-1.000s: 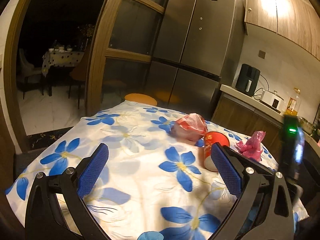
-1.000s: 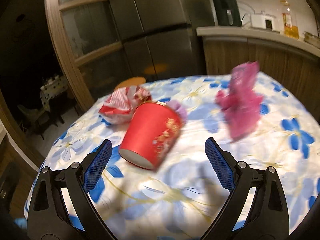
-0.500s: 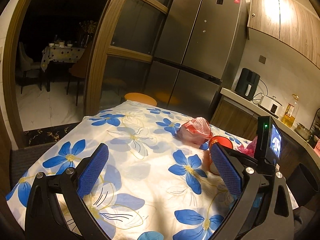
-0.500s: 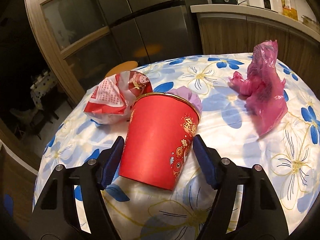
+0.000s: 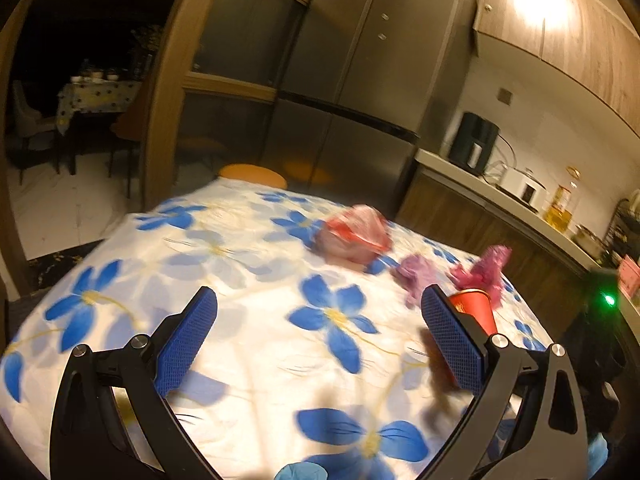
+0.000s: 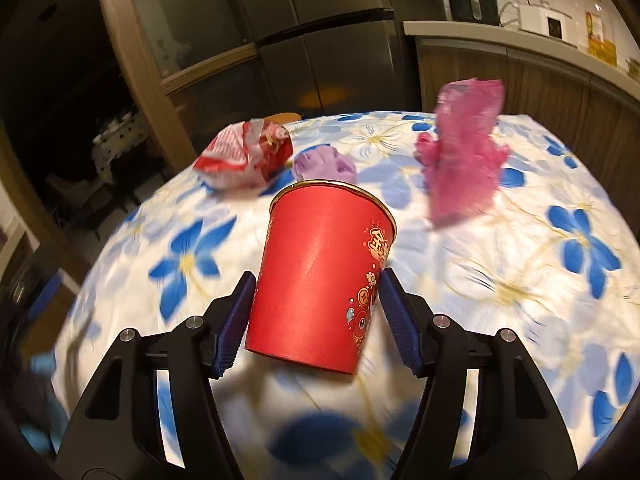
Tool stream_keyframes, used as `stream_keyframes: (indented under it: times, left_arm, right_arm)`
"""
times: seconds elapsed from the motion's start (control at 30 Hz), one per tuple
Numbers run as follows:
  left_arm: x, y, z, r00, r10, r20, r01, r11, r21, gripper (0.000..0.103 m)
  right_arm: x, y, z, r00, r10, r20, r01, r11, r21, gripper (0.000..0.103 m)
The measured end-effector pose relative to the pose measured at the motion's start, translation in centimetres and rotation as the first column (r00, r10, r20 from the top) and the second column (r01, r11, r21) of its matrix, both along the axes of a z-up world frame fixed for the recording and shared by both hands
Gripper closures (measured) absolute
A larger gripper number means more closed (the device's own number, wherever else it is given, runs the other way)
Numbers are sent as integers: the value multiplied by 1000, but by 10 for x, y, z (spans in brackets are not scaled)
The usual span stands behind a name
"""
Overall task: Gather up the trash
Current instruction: 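Grasp the red paper cup with the right gripper while the left gripper grasps a lilac glove, then carry the red cup and lilac glove over the black trash bin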
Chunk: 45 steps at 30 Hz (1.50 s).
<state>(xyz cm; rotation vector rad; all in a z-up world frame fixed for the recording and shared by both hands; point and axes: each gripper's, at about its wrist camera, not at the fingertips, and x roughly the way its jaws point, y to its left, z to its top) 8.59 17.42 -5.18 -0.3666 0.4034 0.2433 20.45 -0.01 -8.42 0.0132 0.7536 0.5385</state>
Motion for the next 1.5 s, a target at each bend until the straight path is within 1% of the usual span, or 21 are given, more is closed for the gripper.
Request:
stream_keyframes:
  times: [0.07,0.17,0.33,0.57,0.7,0.9,0.93,0.97,1.0,1.03,1.07,1.1,1.13,1.17,1.2,1.27,1.3,1.33,1.4,1.43,1.5]
  left_arm:
    - [7,-9,-2,999,-35,-14,35,999,-1,5]
    - [16,-27,-2,998,-62,-23,63,997,36,5]
    - [43,-57,7,996,-91,-25,93,990,102,5]
    - [96,-94,14,996,-85,-26,88,983,163,5]
    - [145,-109,1,993,-65,-100,85,973,213,5]
    - [187,-115,-18,974,-41,-221,92,970,225,12]
    - [192,-116,-21,970,-42,-239,97,970,223,15]
    - [196,-116,-25,965,-43,-259,102,970,219,29]
    - [202,-115,-30,956,-41,-289,106,971,214,38]
    - [209,-112,-37,941,-41,-337,113,973,199,53]
    - [214,-110,-43,928,-47,-369,121,976,180,65]
    - [219,-104,-50,912,-49,-407,119,981,150,73]
    - [218,-101,-50,911,-47,-409,112,984,137,85]
    - [214,-99,-47,918,-44,-394,102,987,126,94]
    - [208,-97,-42,929,-40,-368,91,988,122,95]
    - [186,-101,-20,960,-34,-277,75,987,139,98]
    - [175,-105,-8,972,-44,-232,78,987,141,98]
    - [159,-115,11,984,-76,-164,99,986,136,98]
    - [137,-136,39,987,-144,-72,153,978,143,98]
    - [130,-145,48,984,-173,-45,178,972,151,98]
    - [115,-174,70,966,-256,20,248,951,185,98]
  right_arm:
    - [-10,-12,-2,1000,20,13,-19,999,-32,40]
    - [-23,-38,-1,999,18,28,-17,999,-42,40]
    - [-38,-96,10,994,-79,73,80,997,-14,40]
    - [-49,-179,35,959,-243,146,237,970,57,40]
    - [-53,-219,47,927,-331,175,316,943,106,40]
    - [-56,-252,63,893,-396,214,368,916,161,40]
    - [-57,-256,64,889,-403,218,372,913,168,40]
    - [-57,-259,67,885,-409,222,376,910,176,40]
    - [-57,-260,67,883,-412,224,378,908,182,40]
    - [-58,-259,68,881,-415,226,379,906,187,40]
    - [-58,-260,69,881,-415,227,377,906,191,40]
    - [-57,-259,70,882,-412,230,373,907,195,40]
    - [-58,-259,70,883,-409,231,369,908,196,40]
    - [-58,-258,71,885,-403,234,363,911,196,40]
    - [-57,-256,72,886,-397,238,357,914,195,40]
    - [-57,-253,74,888,-388,245,347,917,196,40]
    - [-57,-252,75,889,-384,251,342,919,198,40]
    - [-56,-251,76,887,-384,256,341,919,198,40]
    - [-54,-250,79,885,-385,263,339,919,203,40]
    - [-53,-250,80,883,-386,265,339,918,206,40]
    - [-53,-251,83,878,-392,275,344,916,209,40]
